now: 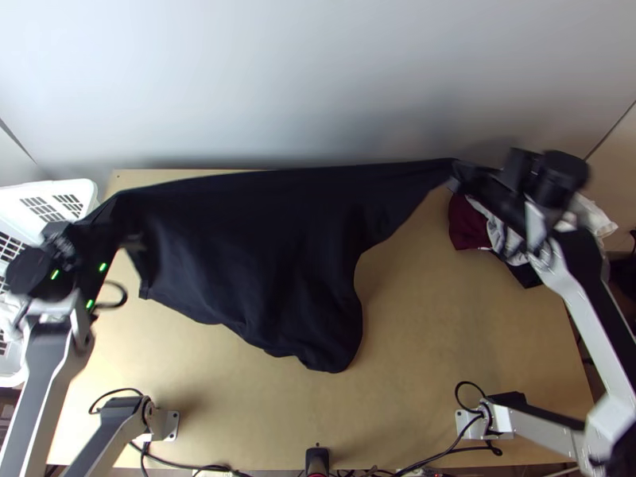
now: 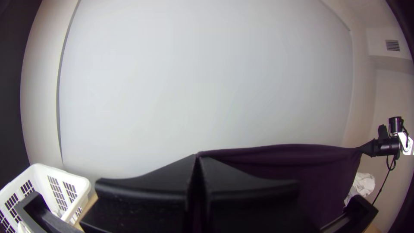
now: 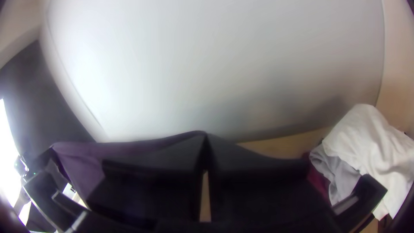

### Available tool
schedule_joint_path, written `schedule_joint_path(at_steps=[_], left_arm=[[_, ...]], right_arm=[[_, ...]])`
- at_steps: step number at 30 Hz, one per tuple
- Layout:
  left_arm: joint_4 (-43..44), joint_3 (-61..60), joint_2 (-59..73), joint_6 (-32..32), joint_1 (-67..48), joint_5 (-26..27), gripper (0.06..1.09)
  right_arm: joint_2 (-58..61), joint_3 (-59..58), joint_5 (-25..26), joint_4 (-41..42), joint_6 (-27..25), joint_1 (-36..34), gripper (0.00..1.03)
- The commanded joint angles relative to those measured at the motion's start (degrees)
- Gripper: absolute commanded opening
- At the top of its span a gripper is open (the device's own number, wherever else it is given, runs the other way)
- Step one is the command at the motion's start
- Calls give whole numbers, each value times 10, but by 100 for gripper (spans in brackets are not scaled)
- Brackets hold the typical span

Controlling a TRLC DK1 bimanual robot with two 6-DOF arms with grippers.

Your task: Fold the t-shirt

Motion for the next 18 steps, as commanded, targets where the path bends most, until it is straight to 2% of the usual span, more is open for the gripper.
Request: schedule_joint_path(at_steps=[1,11,18], left_arm=[[110,43,215,-6,-17,-8,10],[111,236,488,-10,-59,-62,10],[102,367,615,-7,-59,-65,10]], right_arm=[[178,38,20,112,-24,8,3],[465,316,50,131,-25,-13,3],[623,516,74,108,-27,-9,3]])
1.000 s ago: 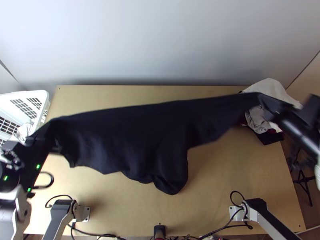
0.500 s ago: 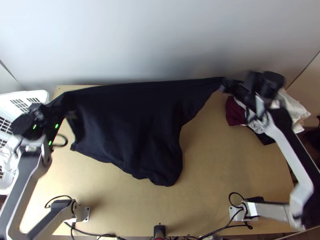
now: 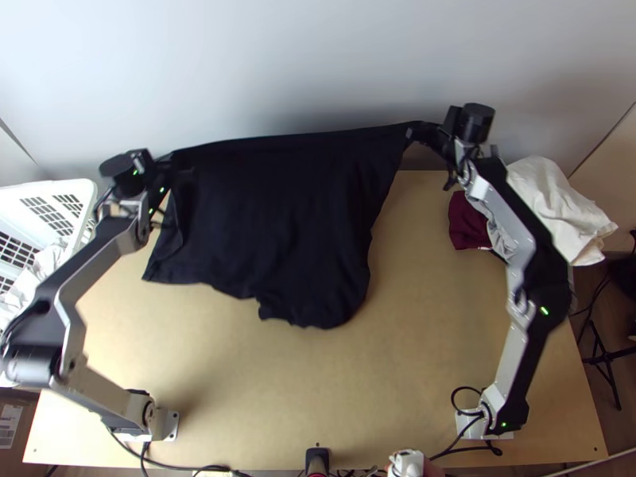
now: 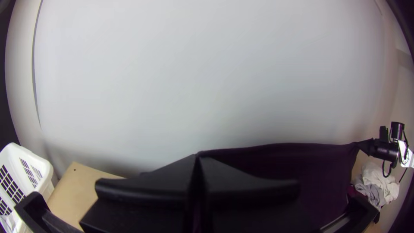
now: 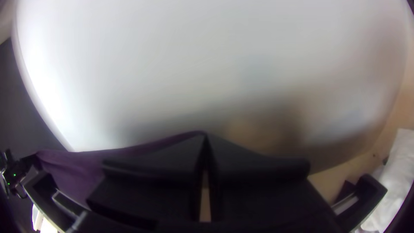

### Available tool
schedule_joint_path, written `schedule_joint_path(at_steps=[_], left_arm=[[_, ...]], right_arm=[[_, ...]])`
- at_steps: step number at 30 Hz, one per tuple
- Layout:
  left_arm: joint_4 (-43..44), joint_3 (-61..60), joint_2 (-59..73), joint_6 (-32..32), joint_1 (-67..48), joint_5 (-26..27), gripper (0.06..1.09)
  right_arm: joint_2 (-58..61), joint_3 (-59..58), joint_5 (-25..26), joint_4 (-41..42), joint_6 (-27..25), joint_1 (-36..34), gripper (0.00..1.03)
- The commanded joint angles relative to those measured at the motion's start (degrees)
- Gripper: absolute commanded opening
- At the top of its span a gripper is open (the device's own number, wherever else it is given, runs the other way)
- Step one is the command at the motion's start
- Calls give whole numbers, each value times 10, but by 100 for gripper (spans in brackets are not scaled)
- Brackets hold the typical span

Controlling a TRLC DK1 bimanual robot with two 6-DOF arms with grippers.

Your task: Fold the t-shirt

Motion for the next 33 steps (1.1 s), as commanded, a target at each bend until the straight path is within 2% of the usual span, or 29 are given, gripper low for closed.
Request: schedule_joint_path(at_steps=[1,4,11,21,27,33], left_arm=[[-7,129,140,3,-7,-9,10],[-13,165,175,7,-3,-9,10],[-35,211,225,5,5,-9,10],[-89,171,192,15,23,-9,10],[-137,162,191,52,43,0,10],[-193,157,190,122,56,57,10]], right_arm=[[165,208,23,-28,-2,4,3],[191,264,30,-37,-4,12,3],[181,255,53,-33,-17,31,3],[5,40,75,-23,-13,63,3],[-92,-113,76,-13,-19,93,3],[-186,-236,76,-13,-34,125,3]])
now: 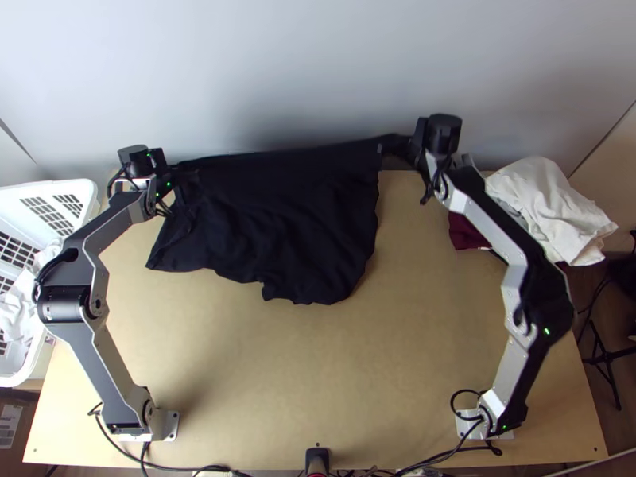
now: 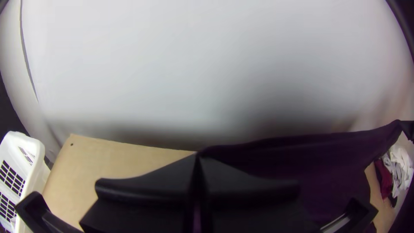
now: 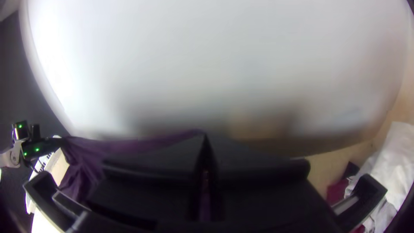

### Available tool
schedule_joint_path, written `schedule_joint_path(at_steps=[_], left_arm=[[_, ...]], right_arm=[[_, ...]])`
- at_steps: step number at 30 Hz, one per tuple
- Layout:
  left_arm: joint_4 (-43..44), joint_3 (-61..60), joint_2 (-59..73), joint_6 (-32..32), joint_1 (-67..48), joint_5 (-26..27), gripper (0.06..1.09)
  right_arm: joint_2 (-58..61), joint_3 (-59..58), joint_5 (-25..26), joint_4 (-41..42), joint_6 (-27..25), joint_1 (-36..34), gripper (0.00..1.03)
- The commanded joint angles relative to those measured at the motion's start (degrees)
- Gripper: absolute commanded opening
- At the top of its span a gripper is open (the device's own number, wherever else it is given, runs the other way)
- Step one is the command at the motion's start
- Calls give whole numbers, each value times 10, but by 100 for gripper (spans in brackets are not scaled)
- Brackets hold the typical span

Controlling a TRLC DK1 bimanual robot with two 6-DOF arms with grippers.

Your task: Fold the t-shirt

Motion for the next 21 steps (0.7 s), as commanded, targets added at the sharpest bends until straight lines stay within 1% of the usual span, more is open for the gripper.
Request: schedule_joint_path(at_steps=[1,6,11,13,17,21], left_arm=[[-50,-8,-1,64,18,40,10],[-51,-9,13,95,29,42,10],[-52,-8,22,112,34,43,10],[-52,-2,28,122,34,43,10],[-59,12,44,146,35,43,10],[-92,22,50,161,36,45,10]], right_arm=[[-116,-157,1,3,-12,41,3],[-168,-250,2,2,-11,78,3],[-191,-310,2,-9,-8,118,3],[-191,-324,2,-19,-15,139,3],[-175,-343,2,-26,-23,157,3],[-162,-336,0,-41,-21,163,3]])
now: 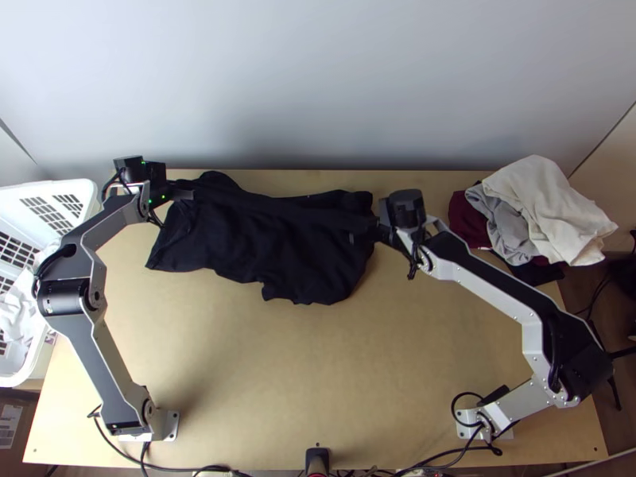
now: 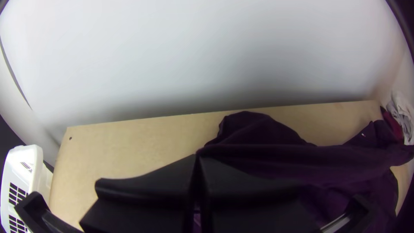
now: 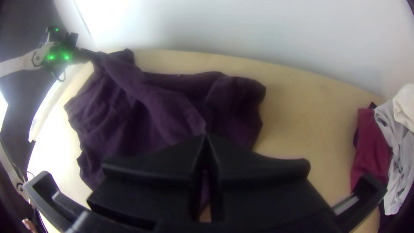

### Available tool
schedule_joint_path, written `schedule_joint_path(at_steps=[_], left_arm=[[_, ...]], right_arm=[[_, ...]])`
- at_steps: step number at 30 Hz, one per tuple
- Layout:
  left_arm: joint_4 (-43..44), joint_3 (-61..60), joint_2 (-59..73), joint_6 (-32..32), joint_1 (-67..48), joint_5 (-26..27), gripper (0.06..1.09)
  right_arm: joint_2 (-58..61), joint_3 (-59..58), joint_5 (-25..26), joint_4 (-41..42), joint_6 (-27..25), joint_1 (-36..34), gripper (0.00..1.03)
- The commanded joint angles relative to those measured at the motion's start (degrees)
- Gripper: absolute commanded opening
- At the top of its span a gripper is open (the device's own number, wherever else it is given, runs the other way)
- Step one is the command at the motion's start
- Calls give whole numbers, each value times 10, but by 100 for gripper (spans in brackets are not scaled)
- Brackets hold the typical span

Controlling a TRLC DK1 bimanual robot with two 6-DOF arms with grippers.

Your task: Fold the t-shirt

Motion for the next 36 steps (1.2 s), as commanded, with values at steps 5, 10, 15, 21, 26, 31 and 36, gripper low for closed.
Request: schedule_joint_path(at_steps=[5,10,15,21,26,31,36], left_arm=[[-55,19,29,50,5,8,10],[-107,26,35,64,14,12,60],[-178,63,35,47,25,22,104],[-283,107,-4,48,44,61,104],[-359,100,-45,70,69,90,104],[-377,55,-68,111,99,93,104],[-424,-39,-134,212,117,110,104]], right_arm=[[44,-22,-4,-26,1,31,3],[47,-28,-4,-22,1,37,23],[26,-44,-4,-38,0,51,99],[-96,-71,-13,-117,14,63,99],[-169,-94,-52,-206,33,69,99],[-208,-128,-108,-247,39,82,99],[-213,-128,-142,-280,48,121,99]])
